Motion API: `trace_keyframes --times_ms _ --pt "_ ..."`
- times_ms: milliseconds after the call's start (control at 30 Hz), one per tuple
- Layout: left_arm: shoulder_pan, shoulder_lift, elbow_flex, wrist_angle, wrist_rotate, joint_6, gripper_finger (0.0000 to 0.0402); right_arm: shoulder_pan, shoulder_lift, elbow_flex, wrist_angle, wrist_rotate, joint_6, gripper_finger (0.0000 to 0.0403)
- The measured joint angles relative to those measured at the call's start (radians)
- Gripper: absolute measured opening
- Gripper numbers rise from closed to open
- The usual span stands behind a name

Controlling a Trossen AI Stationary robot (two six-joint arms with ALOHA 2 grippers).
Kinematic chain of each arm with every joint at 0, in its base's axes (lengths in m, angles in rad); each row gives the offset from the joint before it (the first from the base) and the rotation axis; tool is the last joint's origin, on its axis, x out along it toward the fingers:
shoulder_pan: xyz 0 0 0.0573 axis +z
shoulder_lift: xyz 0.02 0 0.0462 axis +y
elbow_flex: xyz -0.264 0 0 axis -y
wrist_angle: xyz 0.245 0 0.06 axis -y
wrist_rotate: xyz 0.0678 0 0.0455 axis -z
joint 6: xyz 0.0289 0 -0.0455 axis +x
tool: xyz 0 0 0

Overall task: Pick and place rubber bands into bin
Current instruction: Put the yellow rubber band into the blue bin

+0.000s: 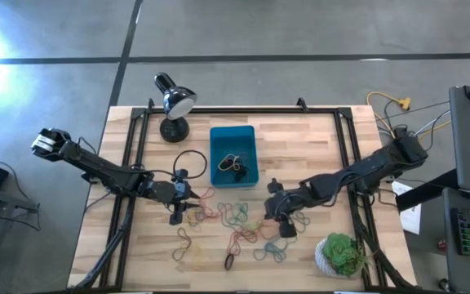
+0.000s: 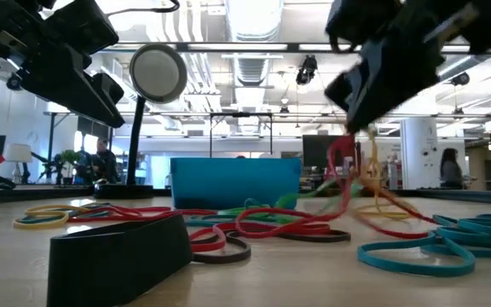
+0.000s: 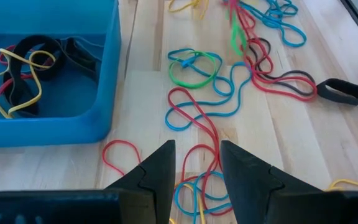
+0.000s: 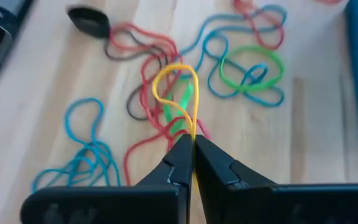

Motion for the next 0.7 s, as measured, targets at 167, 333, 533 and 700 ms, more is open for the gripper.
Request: trace_keyframes --times_ms 167,333,533,700 --pt "0.0 0.0 0.0 0.0 -0.002 0.0 0.0112 0.0 -0.088 0.0 -0.024 0.0 0.013 0.0009" --pt "0.0 0.0 0.0 -0.001 -0.002 0.001 0.0112 0.0 -0.126 0.0 -0.029 0.0 0.028 0.0009" --pt "0.0 0.0 0.0 0.0 -0.002 0.002 0.0112 0.0 -0.116 0.0 -0.031 0.0 0.034 0.0009" --pt "0.0 0.0 0.0 0.0 -0.002 0.002 0.0112 0.0 -0.124 0.0 -0.022 0.031 0.03 0.0009"
